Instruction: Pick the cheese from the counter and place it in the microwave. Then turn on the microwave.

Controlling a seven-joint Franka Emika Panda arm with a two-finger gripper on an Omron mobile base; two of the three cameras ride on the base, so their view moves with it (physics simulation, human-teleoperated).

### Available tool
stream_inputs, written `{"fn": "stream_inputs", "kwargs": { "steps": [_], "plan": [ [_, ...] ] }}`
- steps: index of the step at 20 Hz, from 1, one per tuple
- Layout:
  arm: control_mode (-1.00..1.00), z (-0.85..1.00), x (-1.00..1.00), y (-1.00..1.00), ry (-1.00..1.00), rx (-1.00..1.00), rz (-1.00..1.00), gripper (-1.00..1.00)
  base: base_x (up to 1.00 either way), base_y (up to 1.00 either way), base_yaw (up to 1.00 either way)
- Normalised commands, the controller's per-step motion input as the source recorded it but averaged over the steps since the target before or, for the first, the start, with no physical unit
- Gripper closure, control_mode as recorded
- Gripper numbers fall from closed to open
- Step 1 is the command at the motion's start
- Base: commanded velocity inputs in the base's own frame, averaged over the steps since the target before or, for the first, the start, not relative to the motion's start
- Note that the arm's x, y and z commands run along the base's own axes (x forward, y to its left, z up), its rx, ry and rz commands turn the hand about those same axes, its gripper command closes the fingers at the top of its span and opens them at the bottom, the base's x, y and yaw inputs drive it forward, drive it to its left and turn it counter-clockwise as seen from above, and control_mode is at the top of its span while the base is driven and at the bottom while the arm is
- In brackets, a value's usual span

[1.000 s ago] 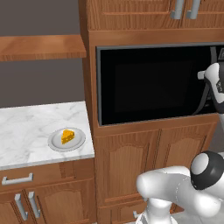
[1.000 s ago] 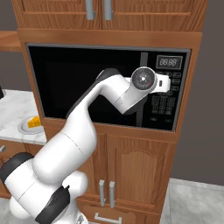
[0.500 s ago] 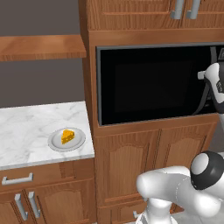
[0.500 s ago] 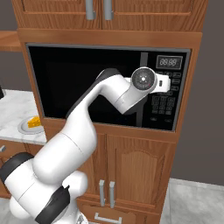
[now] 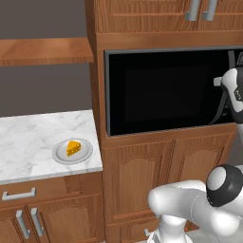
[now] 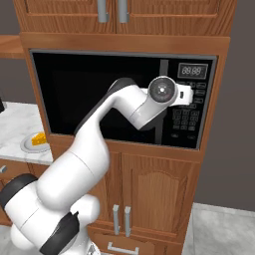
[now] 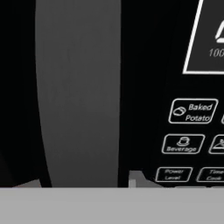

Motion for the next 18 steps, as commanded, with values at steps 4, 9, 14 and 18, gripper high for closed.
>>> {"fn": "stream_inputs", "kwargs": {
  "steps": [4,9,14,18],
  "plan": [
    [-1.0,0.0,-0.05,0.0,0.0,0.0,0.0,1.0,0.0,0.0,0.0],
    [-1.0,0.0,-0.23,0.0,-0.01,0.0,0.0,1.0,0.0,0.0,0.0],
    [-1.0,0.0,-0.29,0.0,-0.02,0.0,0.0,1.0,0.0,0.0,0.0],
    [-1.0,0.0,-0.41,0.0,-0.03,0.0,0.0,1.0,0.0,0.0,0.0]
  ]
}}
